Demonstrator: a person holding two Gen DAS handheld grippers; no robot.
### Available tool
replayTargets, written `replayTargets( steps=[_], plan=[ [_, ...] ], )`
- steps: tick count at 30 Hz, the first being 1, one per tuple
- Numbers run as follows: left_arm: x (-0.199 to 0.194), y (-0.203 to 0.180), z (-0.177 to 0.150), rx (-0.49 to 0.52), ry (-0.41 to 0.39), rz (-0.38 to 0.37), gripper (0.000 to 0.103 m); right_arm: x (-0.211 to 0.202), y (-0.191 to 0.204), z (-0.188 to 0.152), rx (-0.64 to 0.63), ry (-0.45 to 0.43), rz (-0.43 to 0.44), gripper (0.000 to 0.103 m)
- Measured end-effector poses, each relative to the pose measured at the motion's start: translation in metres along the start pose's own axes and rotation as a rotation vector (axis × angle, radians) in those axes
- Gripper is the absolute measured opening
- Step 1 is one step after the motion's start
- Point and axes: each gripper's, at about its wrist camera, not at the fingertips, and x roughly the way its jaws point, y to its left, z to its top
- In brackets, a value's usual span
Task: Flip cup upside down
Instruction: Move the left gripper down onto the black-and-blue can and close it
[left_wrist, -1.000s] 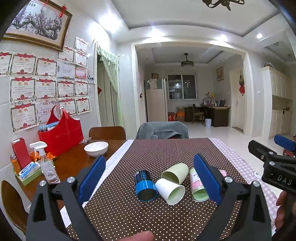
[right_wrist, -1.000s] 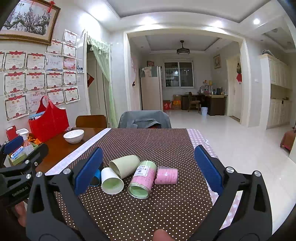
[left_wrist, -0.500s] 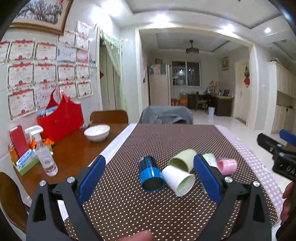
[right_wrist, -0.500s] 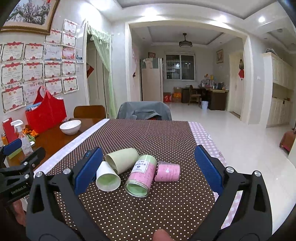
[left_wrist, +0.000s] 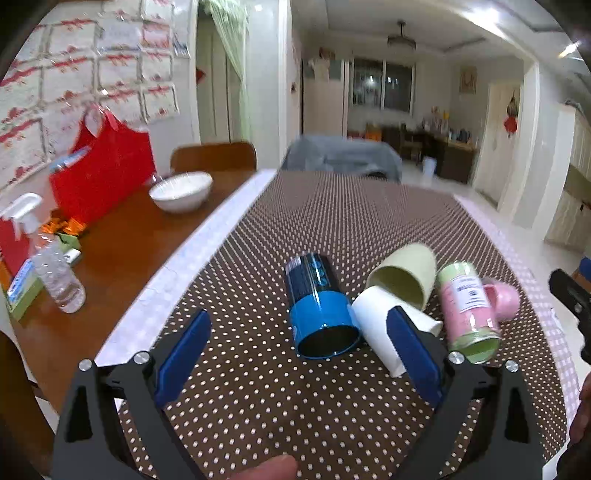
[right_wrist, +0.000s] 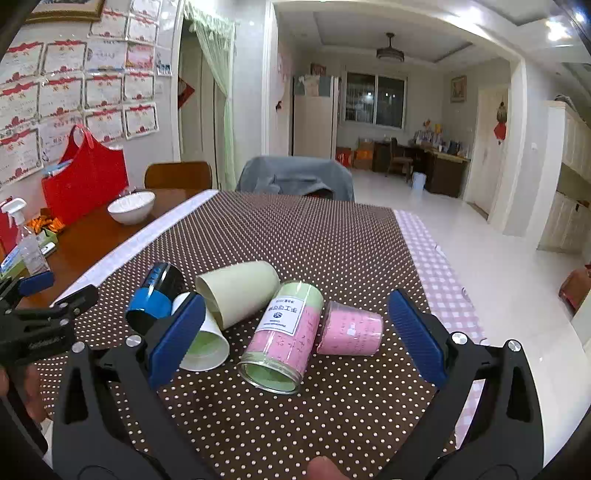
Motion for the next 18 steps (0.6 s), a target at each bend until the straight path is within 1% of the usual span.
replayTargets(
  steps=[3, 5, 11, 18],
  plan=[
    [0.032, 0.001, 0.008, -0.008, 0.087, -0.027, 0.094, 0.020, -0.001, -0.002, 0.003, 0.039, 0.002, 0.097],
    [0.051, 0.001, 0.011, -0.009, 0.120, -0.038, 0.094, 0.032, -0.003, -0.002, 0.006, 0.062, -0.003, 0.097],
    [0.090, -0.003, 0.017, -0.013, 0.196, -0.035, 0.094, 0.065, -0.010, -0.003, 0.032, 0.129, 0.006, 0.097],
    [0.129, -0.001, 0.019, -0.036, 0.289, -0.031, 0.094, 0.097, -0.011, 0.003, 0.011, 0.185, 0.010, 0.097]
  ],
)
